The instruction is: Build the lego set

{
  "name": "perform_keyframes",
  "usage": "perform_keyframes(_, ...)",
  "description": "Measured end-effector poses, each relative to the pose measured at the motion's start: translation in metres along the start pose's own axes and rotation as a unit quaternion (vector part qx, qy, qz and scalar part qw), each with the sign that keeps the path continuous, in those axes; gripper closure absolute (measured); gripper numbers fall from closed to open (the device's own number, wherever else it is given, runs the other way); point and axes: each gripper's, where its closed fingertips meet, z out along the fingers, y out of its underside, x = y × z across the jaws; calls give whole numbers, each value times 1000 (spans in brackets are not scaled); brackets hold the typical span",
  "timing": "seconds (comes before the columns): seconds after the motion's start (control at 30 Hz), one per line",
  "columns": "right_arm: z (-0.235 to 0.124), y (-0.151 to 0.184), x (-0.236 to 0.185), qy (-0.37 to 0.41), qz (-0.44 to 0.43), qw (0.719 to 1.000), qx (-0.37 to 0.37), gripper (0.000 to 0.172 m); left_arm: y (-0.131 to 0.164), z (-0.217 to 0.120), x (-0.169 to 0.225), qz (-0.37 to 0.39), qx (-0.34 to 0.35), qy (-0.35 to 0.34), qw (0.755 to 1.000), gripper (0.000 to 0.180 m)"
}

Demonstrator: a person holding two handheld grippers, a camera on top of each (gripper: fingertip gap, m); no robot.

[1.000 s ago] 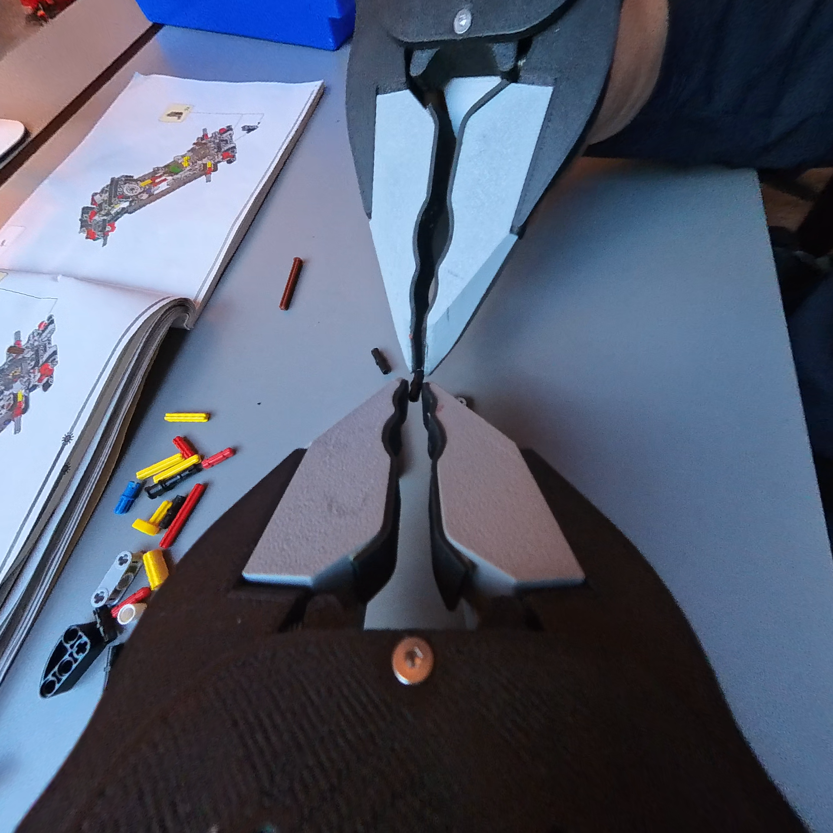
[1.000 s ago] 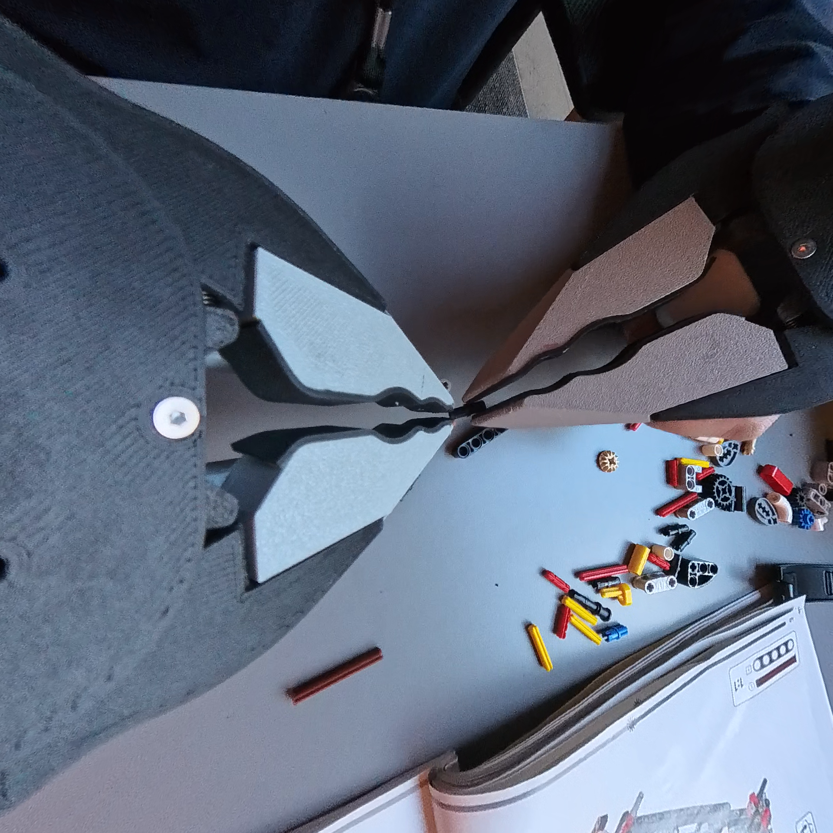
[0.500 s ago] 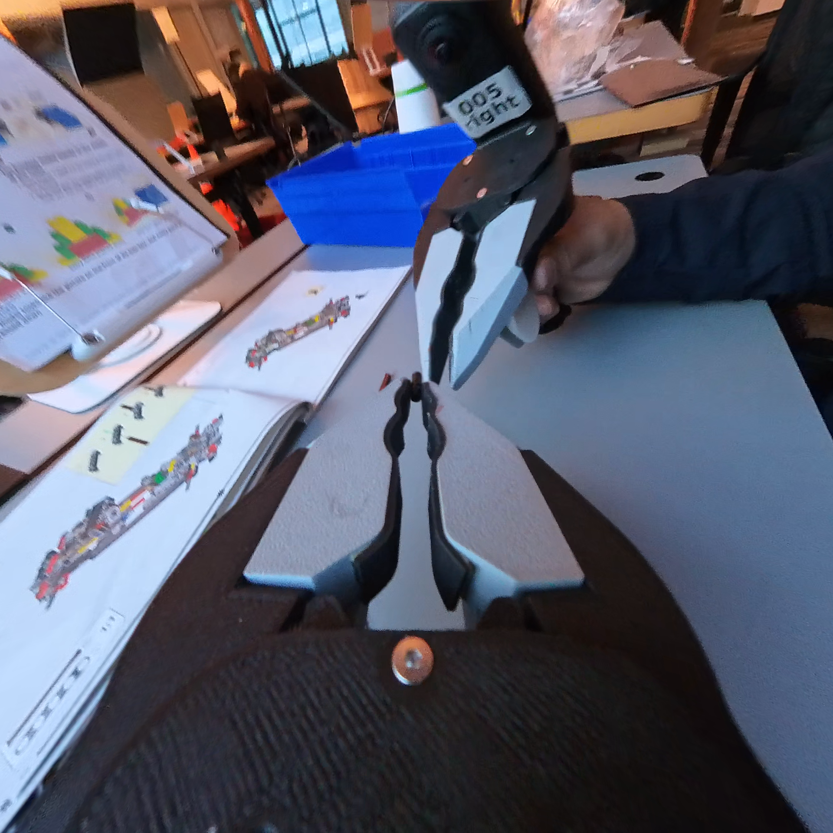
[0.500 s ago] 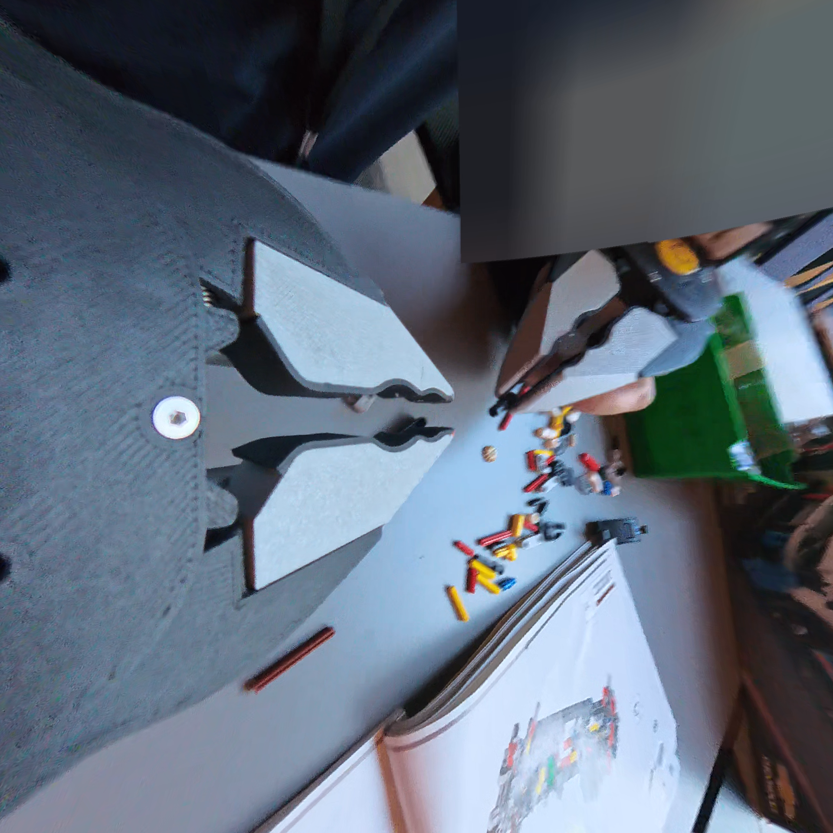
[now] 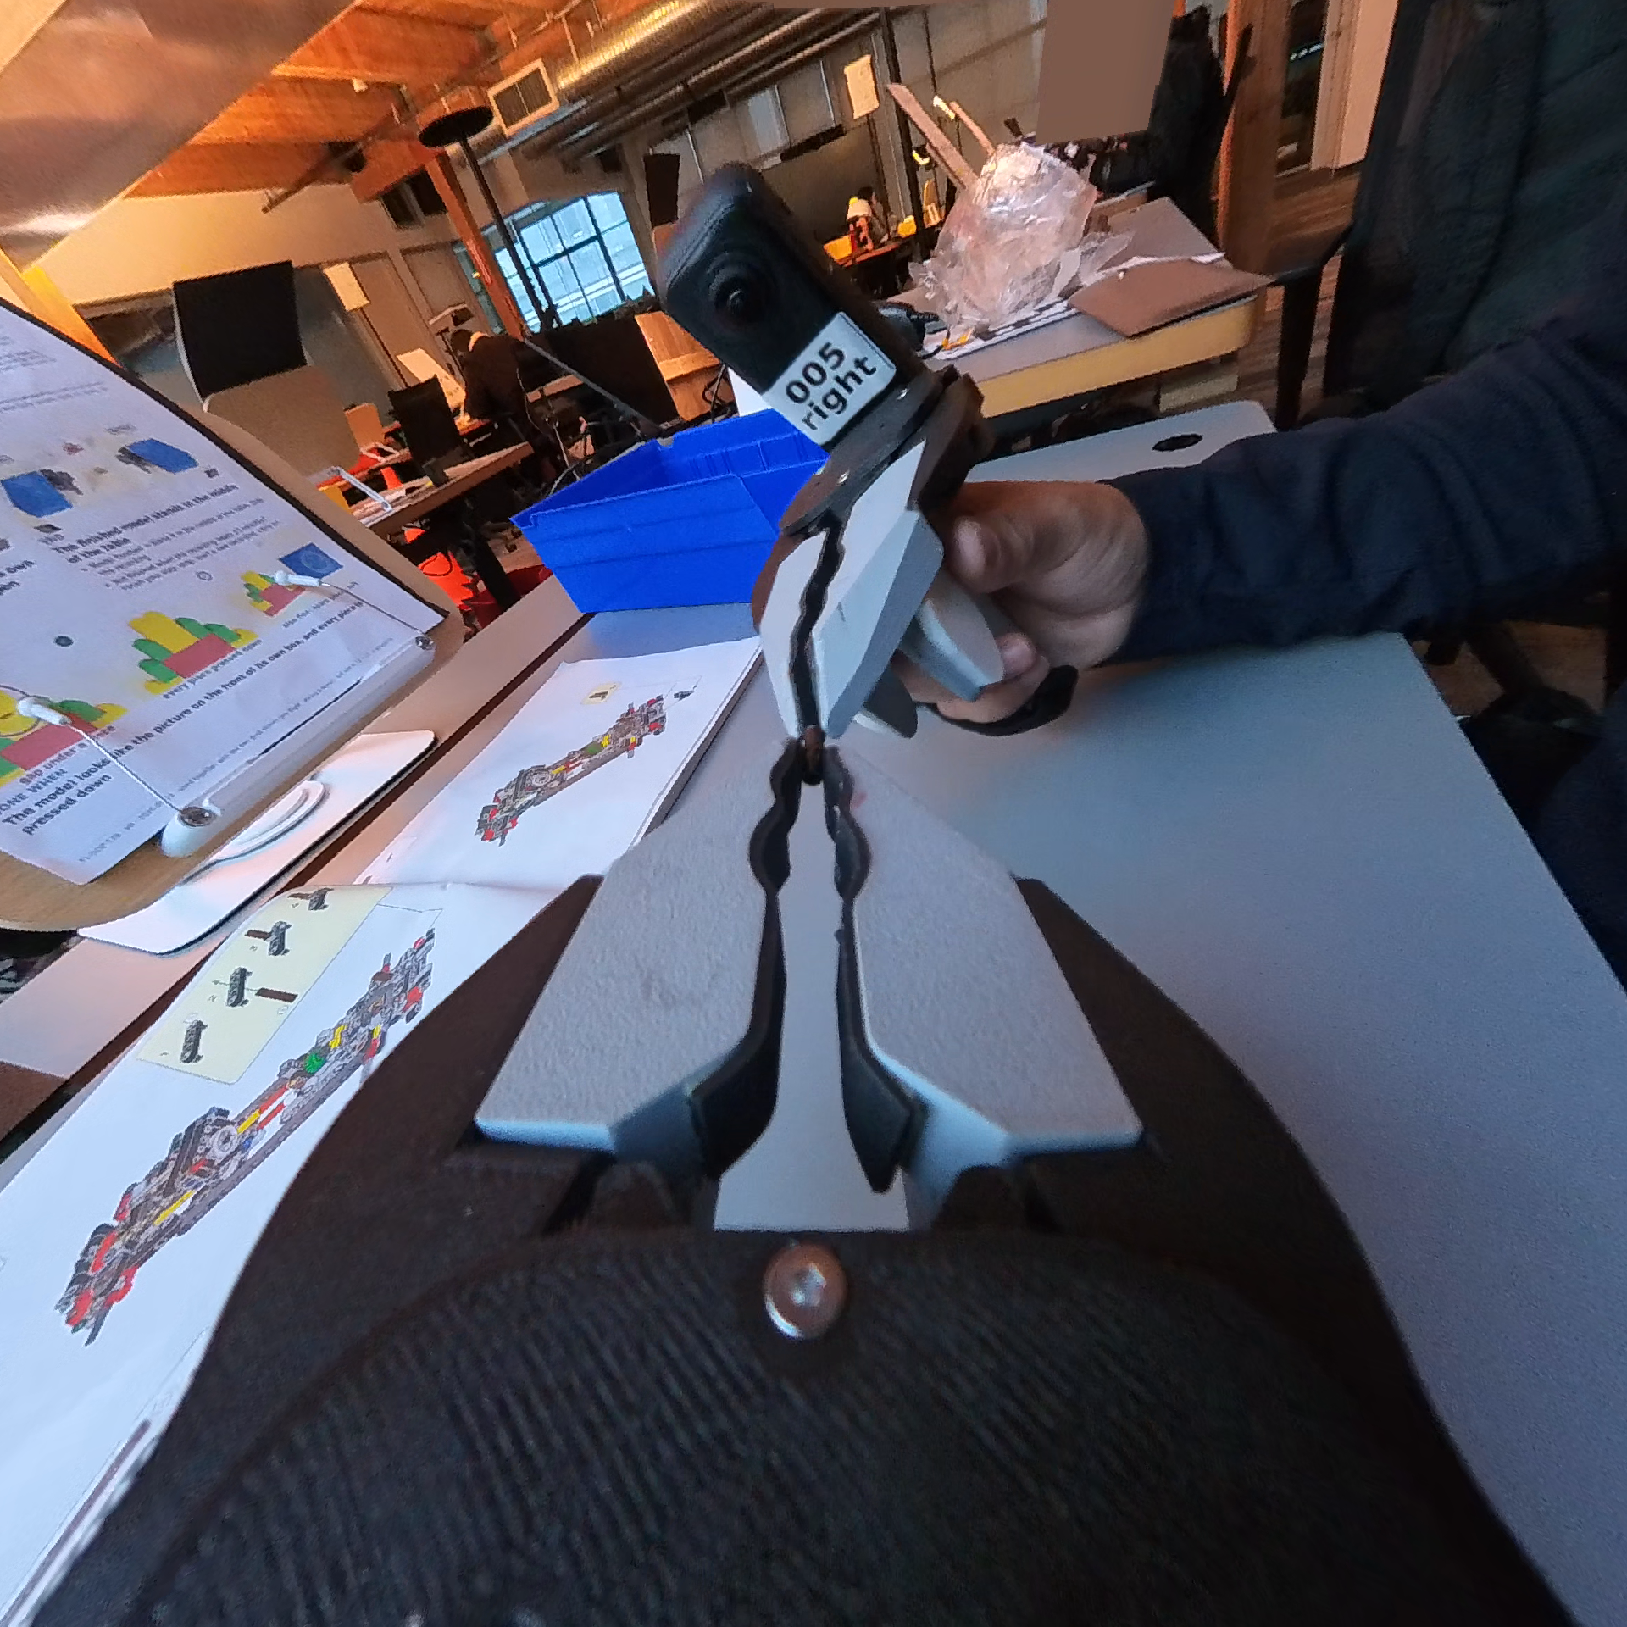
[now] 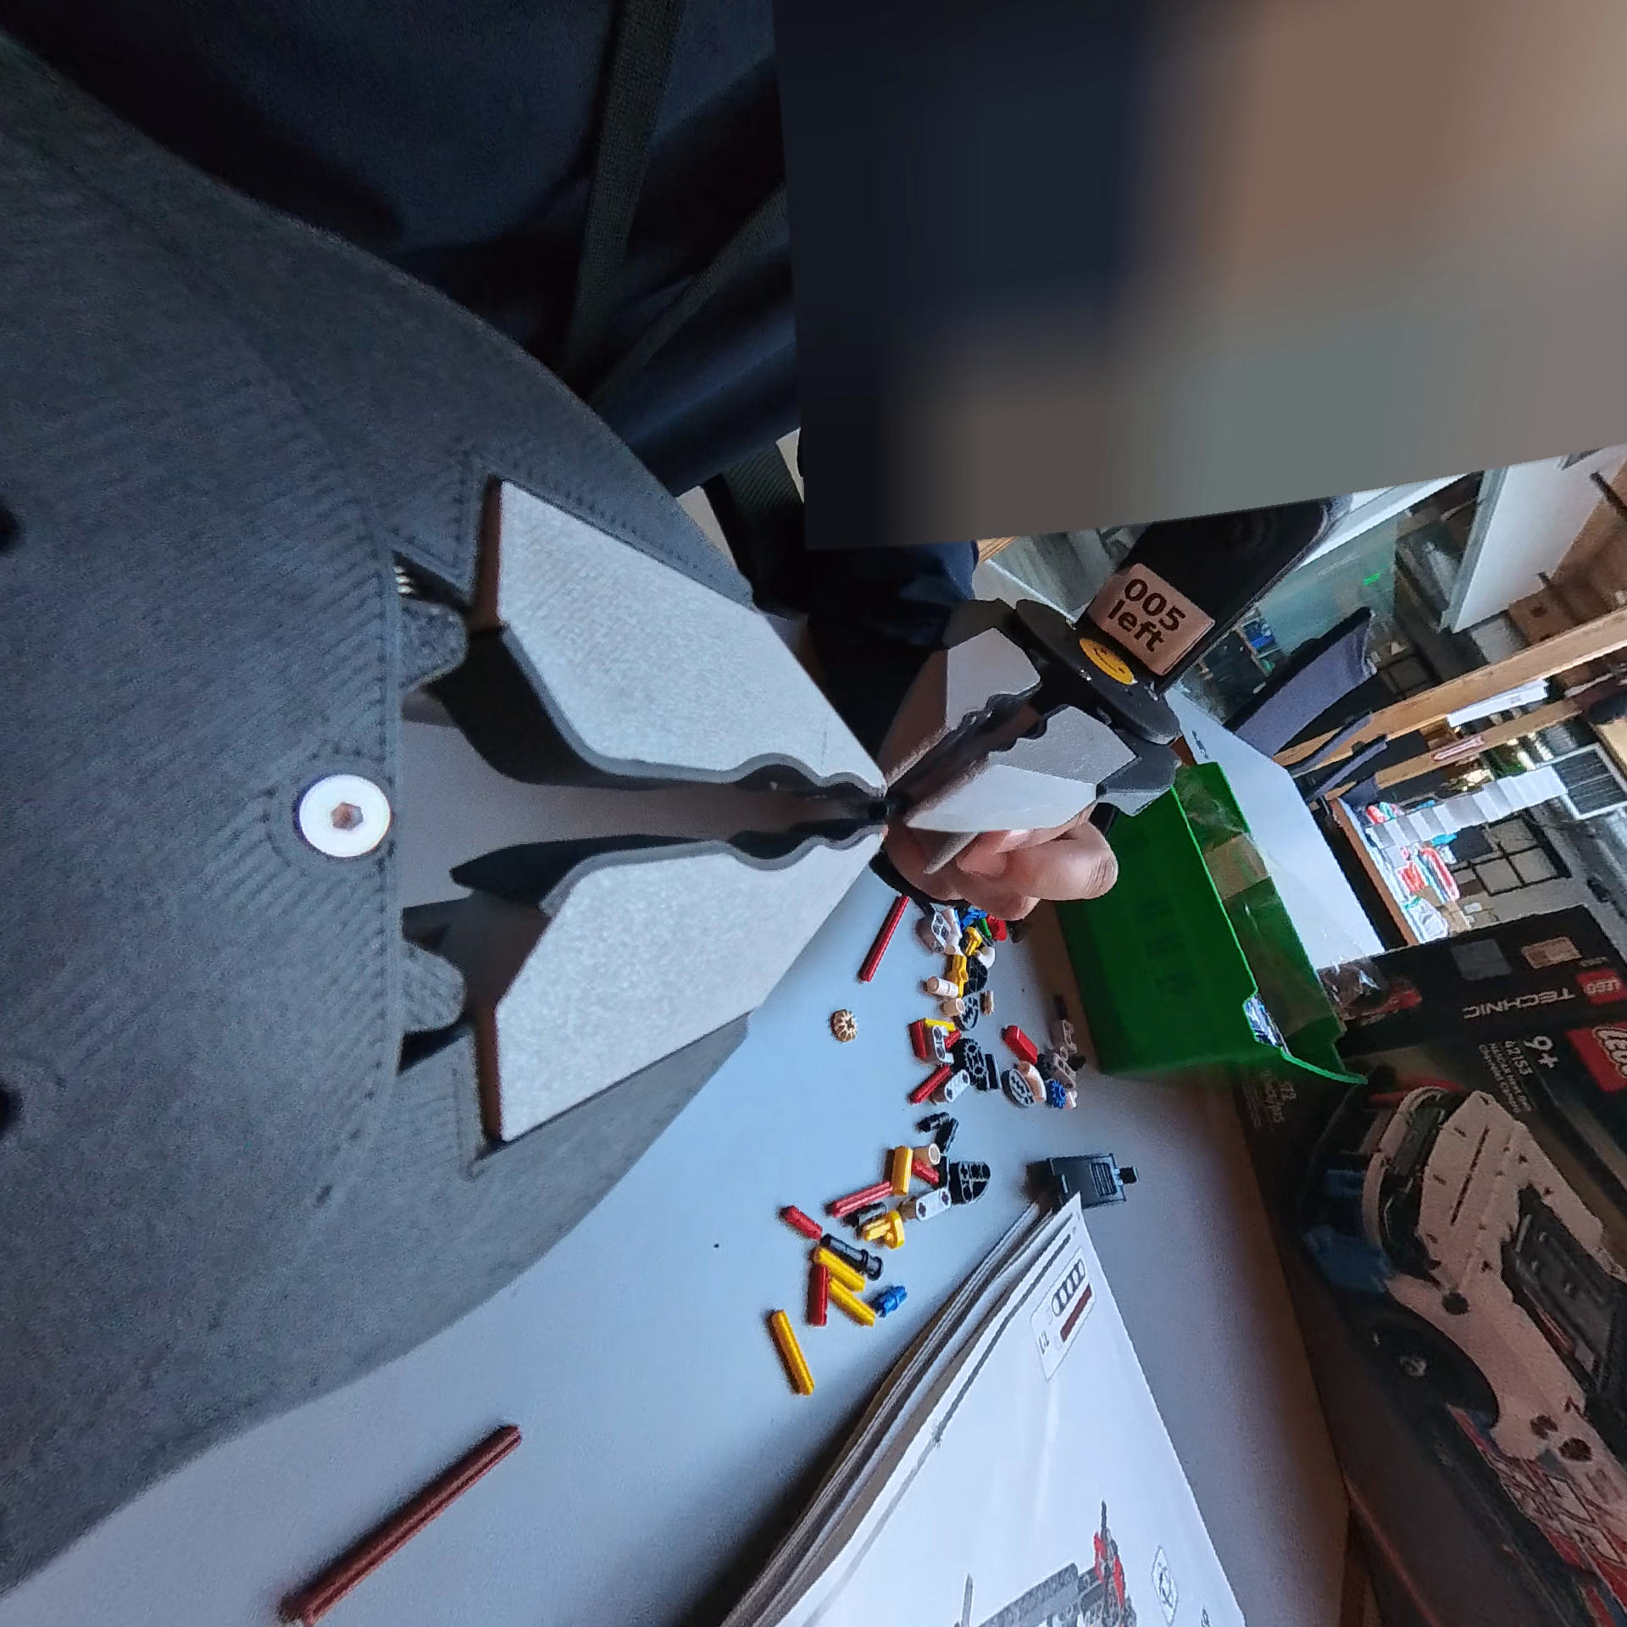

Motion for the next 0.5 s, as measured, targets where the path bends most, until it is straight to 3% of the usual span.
perform_keyframes(0.4, -2, -1, -4, -19, 6, 1000, -1, 170, -4, 0, 4, -4, 12, 9, 1000, 178)
perform_keyframes(0.5, -2, 6, 4, 11, -13, 999, -29, 171, 3, 3, 3, -30, -10, 7, 999, 177)
